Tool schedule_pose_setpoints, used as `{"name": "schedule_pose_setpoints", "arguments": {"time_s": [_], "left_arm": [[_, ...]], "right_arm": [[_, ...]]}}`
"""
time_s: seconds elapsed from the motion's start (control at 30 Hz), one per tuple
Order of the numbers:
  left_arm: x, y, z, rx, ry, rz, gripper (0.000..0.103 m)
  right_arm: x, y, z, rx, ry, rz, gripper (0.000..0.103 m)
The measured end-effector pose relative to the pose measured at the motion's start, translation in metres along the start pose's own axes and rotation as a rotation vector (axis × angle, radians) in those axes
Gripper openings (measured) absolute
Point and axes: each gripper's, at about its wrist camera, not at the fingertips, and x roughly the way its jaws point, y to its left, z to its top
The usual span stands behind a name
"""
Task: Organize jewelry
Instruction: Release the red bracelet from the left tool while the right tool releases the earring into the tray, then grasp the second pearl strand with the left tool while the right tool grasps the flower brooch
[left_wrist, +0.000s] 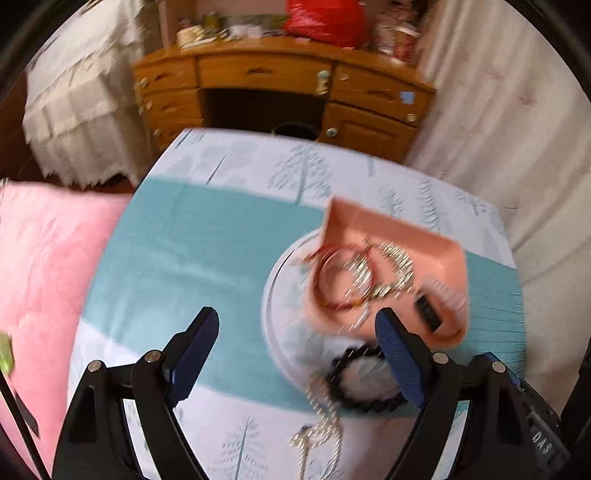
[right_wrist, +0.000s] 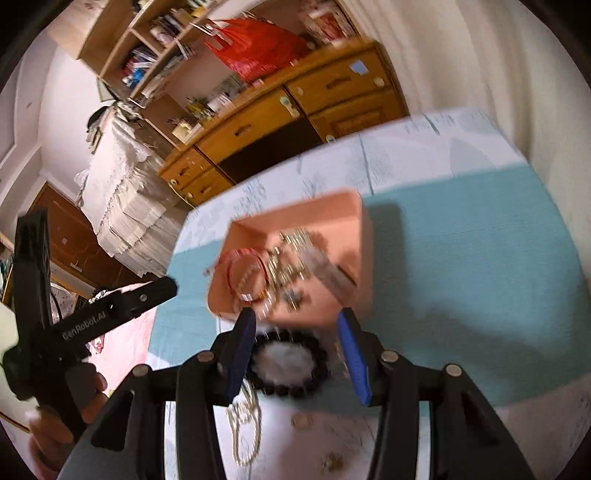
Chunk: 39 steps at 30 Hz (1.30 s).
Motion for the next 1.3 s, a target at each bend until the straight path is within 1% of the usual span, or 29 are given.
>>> {"name": "schedule_pose_setpoints", "arguments": {"time_s": [0.07,0.17,0.23,0.3,0.4,0.47,0.5,0.57,0.67,0.73,0.77,0.83,0.9,0.93,1.0,1.07,1.1,1.13,1.2,1.23,1.27,1.3], "left_arm": [[0.0,0.015,-0.016,-0.049,0.024,-0.004,0.085],[0.0,0.031,-0.034,-0.108,0.066,-0.027,0.085],[0.001,0.04,-0.047,-0.149,0.097,-0.063,0.085],[0.0,0.044,-0.061,-0.179,0.111,-0.082,0.085],[0.002,0.043,-0.079,-0.197,0.127,-0.115,0.085],[0.008,0.036,-0.091,-0.204,0.168,-0.147,0.085],[0.012,0.033,-0.096,-0.207,0.189,-0.155,0.085],[0.019,0.025,-0.105,-0.216,0.216,-0.183,0.085],[0.025,0.014,-0.113,-0.22,0.208,-0.207,0.085],[0.027,0.006,-0.116,-0.209,0.177,-0.207,0.085],[0.027,0.002,-0.117,-0.204,0.158,-0.196,0.085],[0.03,-0.005,-0.119,-0.193,0.125,-0.148,0.085],[0.033,-0.008,-0.118,-0.18,0.115,-0.124,0.08],[0.035,-0.01,-0.118,-0.172,0.108,-0.111,0.076],[0.038,-0.015,-0.118,-0.15,0.086,-0.079,0.071],[0.04,-0.017,-0.116,-0.142,0.075,-0.056,0.062],[0.041,-0.018,-0.116,-0.141,0.067,-0.04,0.06],[0.04,-0.019,-0.117,-0.14,0.053,-0.032,0.053],[0.04,-0.02,-0.117,-0.146,0.041,-0.034,0.047],[0.04,-0.018,-0.118,-0.147,0.039,-0.043,0.032],[0.039,-0.017,-0.12,-0.147,0.035,-0.045,0.024],[0.039,-0.018,-0.121,-0.145,0.029,-0.037,0.023]], "right_arm": [[-0.001,-0.006,-0.01,0.0,0.028,-0.029,0.047],[-0.003,-0.011,-0.028,-0.037,0.072,-0.093,0.047],[-0.005,-0.014,-0.039,-0.064,0.095,-0.111,0.047],[-0.009,-0.016,-0.048,-0.087,0.107,-0.123,0.047],[-0.016,-0.018,-0.063,-0.115,0.121,-0.128,0.047],[-0.015,-0.019,-0.071,-0.137,0.154,-0.117,0.047],[-0.014,-0.017,-0.076,-0.16,0.176,-0.12,0.047],[-0.013,-0.013,-0.084,-0.207,0.189,-0.135,0.047],[-0.012,-0.004,-0.094,-0.312,0.189,-0.145,0.047],[-0.009,0.005,-0.098,-0.409,0.179,-0.164,0.047],[-0.008,0.009,-0.101,-0.46,0.173,-0.171,0.047],[-0.006,0.019,-0.108,-0.573,0.157,-0.178,0.047],[-0.004,0.024,-0.115,-0.652,0.149,-0.18,0.047],[-0.003,0.027,-0.118,-0.692,0.148,-0.18,0.047],[-0.002,0.029,-0.124,-0.747,0.147,-0.176,0.047],[0.0,0.03,-0.132,-0.788,0.153,-0.174,0.047],[0.0,0.03,-0.134,-0.798,0.154,-0.169,0.047],[0.0,0.03,-0.136,-0.803,0.155,-0.165,0.047],[0.001,0.029,-0.138,-0.807,0.156,-0.155,0.046],[0.003,0.03,-0.139,-0.807,0.157,-0.147,0.046],[0.006,0.03,-0.139,-0.806,0.16,-0.141,0.043],[0.007,0.031,-0.139,-0.804,0.164,-0.132,0.038]]}}
